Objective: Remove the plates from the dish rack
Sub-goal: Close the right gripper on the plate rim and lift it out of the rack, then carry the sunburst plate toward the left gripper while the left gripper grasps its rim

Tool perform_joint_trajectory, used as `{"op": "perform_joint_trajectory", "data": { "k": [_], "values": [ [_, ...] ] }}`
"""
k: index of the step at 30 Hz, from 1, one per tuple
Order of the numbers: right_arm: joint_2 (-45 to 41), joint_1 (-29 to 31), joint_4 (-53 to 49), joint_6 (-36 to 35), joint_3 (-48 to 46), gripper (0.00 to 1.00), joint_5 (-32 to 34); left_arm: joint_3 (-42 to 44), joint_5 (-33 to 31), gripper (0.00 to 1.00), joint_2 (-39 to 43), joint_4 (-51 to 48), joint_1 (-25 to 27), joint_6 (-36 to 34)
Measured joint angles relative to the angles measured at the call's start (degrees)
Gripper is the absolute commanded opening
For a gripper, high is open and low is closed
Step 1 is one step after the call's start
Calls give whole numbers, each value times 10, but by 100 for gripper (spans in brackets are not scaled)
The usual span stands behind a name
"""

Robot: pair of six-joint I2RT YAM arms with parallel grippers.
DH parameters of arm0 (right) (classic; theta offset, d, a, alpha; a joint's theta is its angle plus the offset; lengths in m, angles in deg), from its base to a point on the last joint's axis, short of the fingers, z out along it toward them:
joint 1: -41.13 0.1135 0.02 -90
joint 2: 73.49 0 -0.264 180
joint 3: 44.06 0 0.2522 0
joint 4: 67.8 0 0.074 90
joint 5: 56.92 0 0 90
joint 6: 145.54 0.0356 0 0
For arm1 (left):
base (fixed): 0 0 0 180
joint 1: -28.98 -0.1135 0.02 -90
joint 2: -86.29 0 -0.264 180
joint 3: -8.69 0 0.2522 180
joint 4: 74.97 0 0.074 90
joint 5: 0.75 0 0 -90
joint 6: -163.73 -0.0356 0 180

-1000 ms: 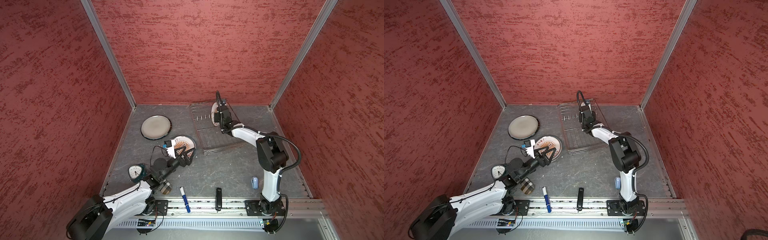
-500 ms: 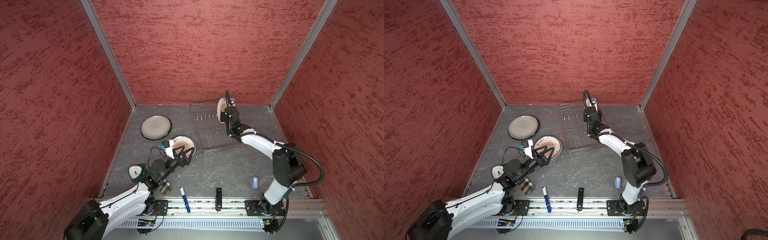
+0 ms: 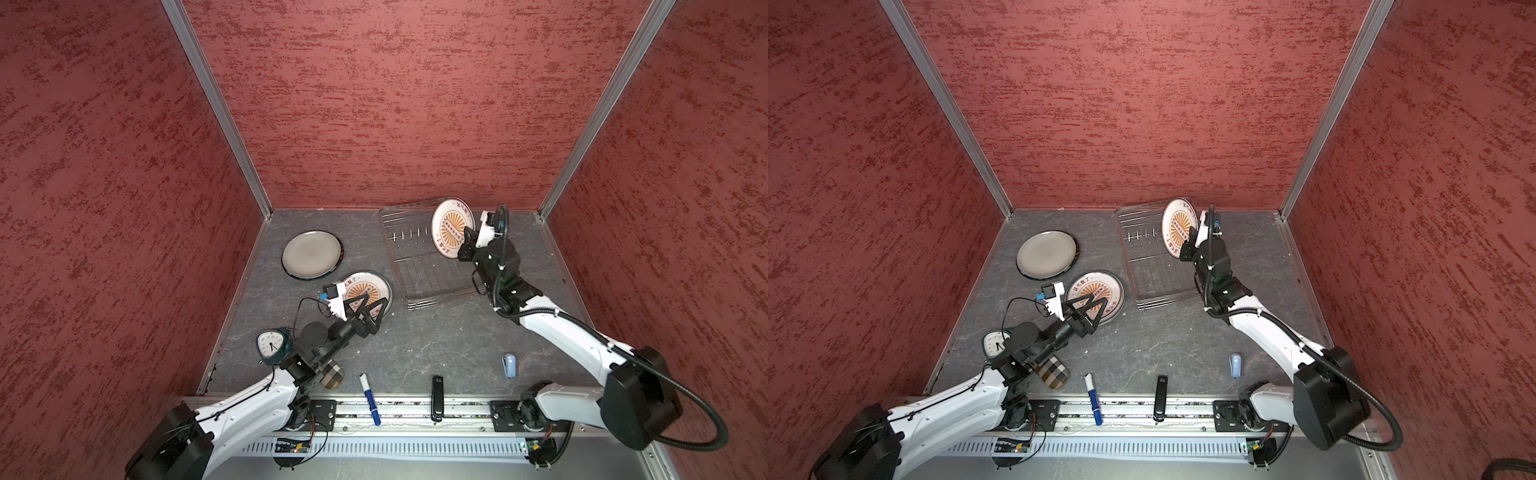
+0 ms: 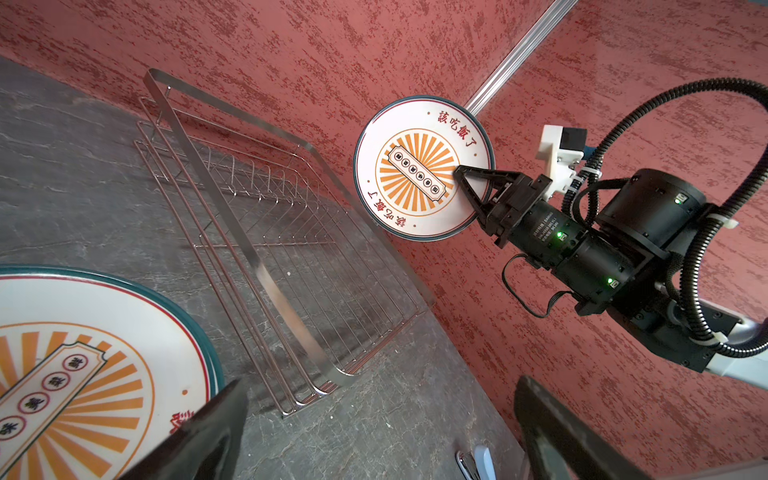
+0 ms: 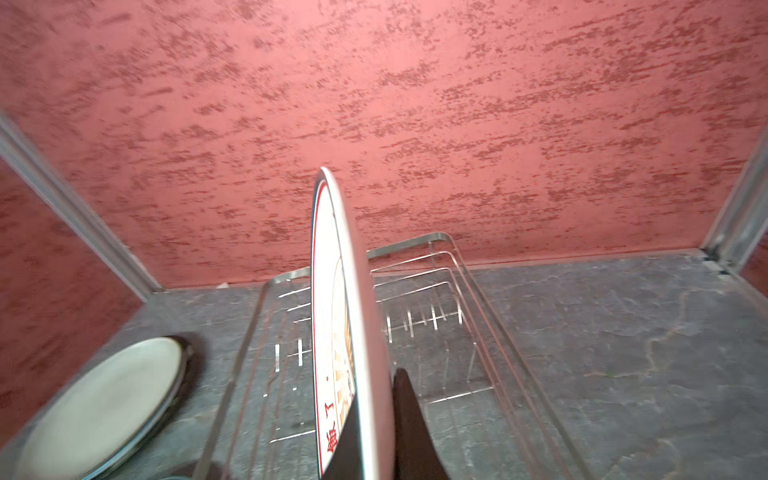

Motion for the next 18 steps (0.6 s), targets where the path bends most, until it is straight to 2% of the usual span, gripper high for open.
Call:
{"op": "perform_joint_trajectory", "data": {
  "k": [12,18],
  "values": [
    [-154,-32,110,116,-175,0,-218,13,45,99,4,49,2,0],
    [-190,-32,207,179,-238,0,-321,21,76,99,-13,105,10,0]
  ]
}}
